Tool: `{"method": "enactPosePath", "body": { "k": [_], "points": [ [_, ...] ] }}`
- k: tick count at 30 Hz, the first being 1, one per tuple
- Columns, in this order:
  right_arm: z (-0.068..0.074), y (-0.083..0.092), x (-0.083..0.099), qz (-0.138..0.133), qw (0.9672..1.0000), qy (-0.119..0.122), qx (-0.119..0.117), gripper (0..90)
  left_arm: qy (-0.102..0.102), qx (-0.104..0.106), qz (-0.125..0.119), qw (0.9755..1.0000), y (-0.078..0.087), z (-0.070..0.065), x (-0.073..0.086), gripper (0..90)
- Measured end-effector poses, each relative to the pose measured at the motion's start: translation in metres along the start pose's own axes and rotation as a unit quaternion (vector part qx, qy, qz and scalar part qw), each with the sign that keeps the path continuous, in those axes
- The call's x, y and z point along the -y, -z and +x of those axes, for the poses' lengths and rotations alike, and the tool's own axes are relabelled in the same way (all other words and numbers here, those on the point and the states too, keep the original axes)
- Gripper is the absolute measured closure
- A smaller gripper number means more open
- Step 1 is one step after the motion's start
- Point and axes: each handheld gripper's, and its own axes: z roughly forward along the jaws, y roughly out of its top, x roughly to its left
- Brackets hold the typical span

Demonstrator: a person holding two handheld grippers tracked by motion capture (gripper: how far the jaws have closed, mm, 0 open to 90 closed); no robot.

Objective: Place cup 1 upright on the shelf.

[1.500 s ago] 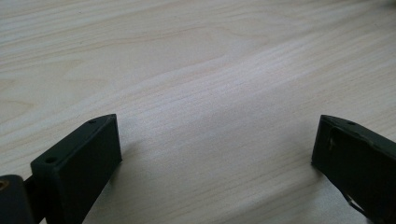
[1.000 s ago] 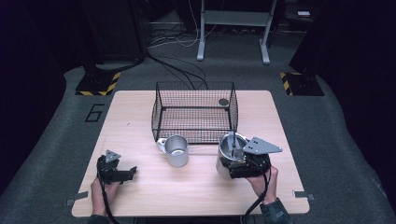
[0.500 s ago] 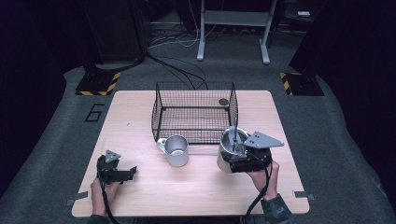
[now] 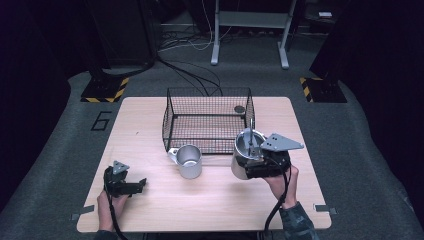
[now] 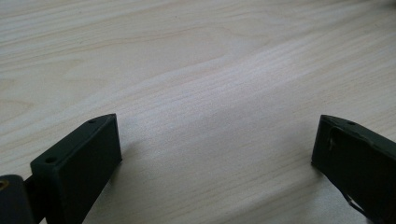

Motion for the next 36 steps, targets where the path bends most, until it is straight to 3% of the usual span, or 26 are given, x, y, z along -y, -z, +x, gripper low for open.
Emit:
{"method": "enactPosePath", "body": {
  "k": [19, 36],
  "points": [
    [-0.011, -0.010, -0.020, 0.001, 1.0000, 0.001, -0.002, 3.4, 0.001, -0.003, -0.003, 1.0000, -0.001, 0.000, 0.000, 1.2],
    [-0.020, -0.019, -0.052, -0.003, 1.0000, 0.009, 0.001, 3.4, 0.004, 0.002, 0.001, 1.0000, 0.000, 0.000, 0.000, 1.5]
  ]
}}
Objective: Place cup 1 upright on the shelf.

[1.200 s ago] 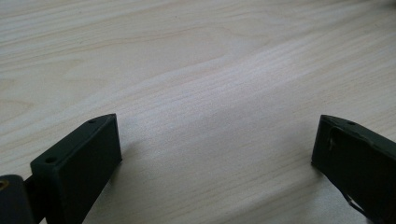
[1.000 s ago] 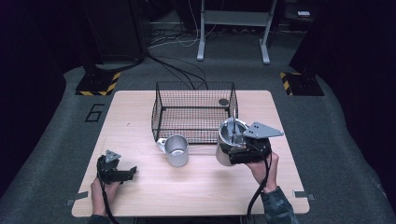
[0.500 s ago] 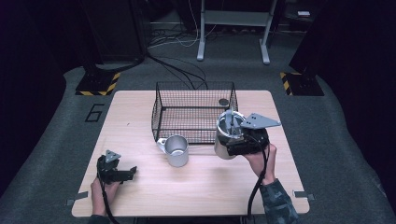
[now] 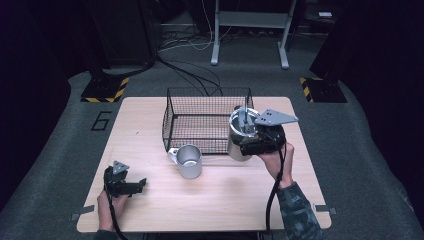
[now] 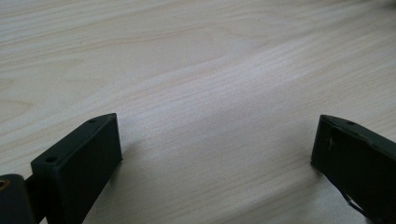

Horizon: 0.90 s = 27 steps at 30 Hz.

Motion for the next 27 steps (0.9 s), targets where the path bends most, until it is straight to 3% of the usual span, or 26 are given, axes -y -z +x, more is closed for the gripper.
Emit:
{"method": "enactPosePath", "body": {
  "k": [12, 27],
  "points": [
    [-0.009, -0.015, -0.016, 0.002, 1.0000, -0.002, 0.000, 3.4, -0.003, -0.001, -0.003, 1.0000, 0.000, 0.000, 0.000, 1.7],
    [-0.024, -0.034, -0.024, 0.012, 0.9999, -0.005, 0.011, 3.4, -0.001, -0.004, -0.006, 1.0000, -0.001, 0.000, 0.000, 1.7]
  ]
}}
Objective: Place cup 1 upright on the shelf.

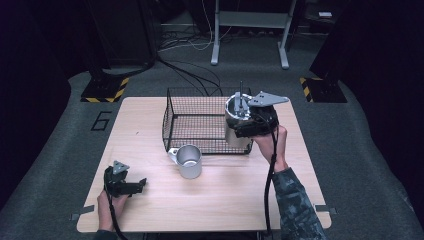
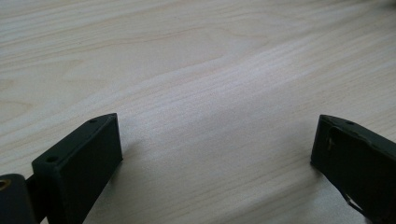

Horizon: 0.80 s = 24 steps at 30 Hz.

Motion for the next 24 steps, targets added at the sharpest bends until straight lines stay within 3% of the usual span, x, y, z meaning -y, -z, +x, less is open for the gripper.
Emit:
{"method": "enactPosePath", "body": {
  "k": [11, 24],
  "points": [
    [-0.013, -0.019, -0.008, -0.004, 0.9999, -0.012, 0.003, 3.4, -0.003, 0.004, 0.008, 1.0000, 0.001, 0.001, -0.001, 1.8],
    [-0.022, -0.036, -0.016, 0.000, 0.9998, -0.014, 0.011, 3.4, 0.000, 0.000, -0.001, 1.0000, 0.000, 0.000, 0.000, 1.8]
  ]
}}
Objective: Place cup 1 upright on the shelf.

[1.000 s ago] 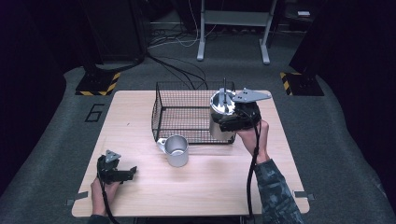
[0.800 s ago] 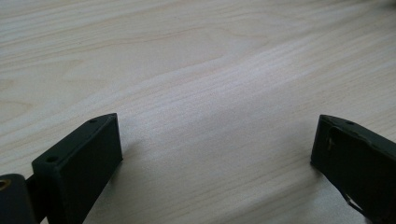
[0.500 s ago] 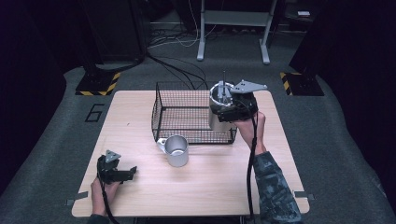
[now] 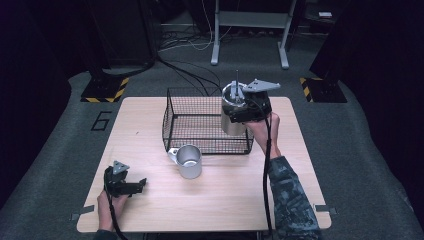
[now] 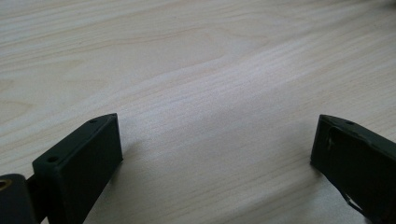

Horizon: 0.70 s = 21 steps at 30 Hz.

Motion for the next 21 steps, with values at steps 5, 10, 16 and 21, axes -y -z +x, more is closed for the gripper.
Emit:
{"method": "enactPosePath", "body": {
  "k": [5, 10, 16, 21],
  "points": [
    [-0.005, -0.009, 0.000, 0.004, 0.9999, -0.008, 0.007, 3.4, -0.001, 0.002, 0.003, 1.0000, 0.000, 0.000, 0.000, 1.9],
    [-0.009, -0.019, 0.001, 0.007, 0.9998, -0.014, 0.011, 3.4, -0.001, 0.002, 0.003, 1.0000, 0.000, 0.000, 0.000, 1.8],
    [-0.012, -0.033, 0.004, 0.021, 0.9996, -0.012, 0.015, 3.3, -0.001, 0.002, 0.001, 1.0000, 0.000, 0.000, 0.000, 1.8],
    [-0.016, -0.040, 0.006, 0.029, 0.9993, -0.015, 0.019, 3.4, -0.001, 0.002, 0.001, 1.0000, 0.000, 0.000, 0.000, 1.8]
  ]
}}
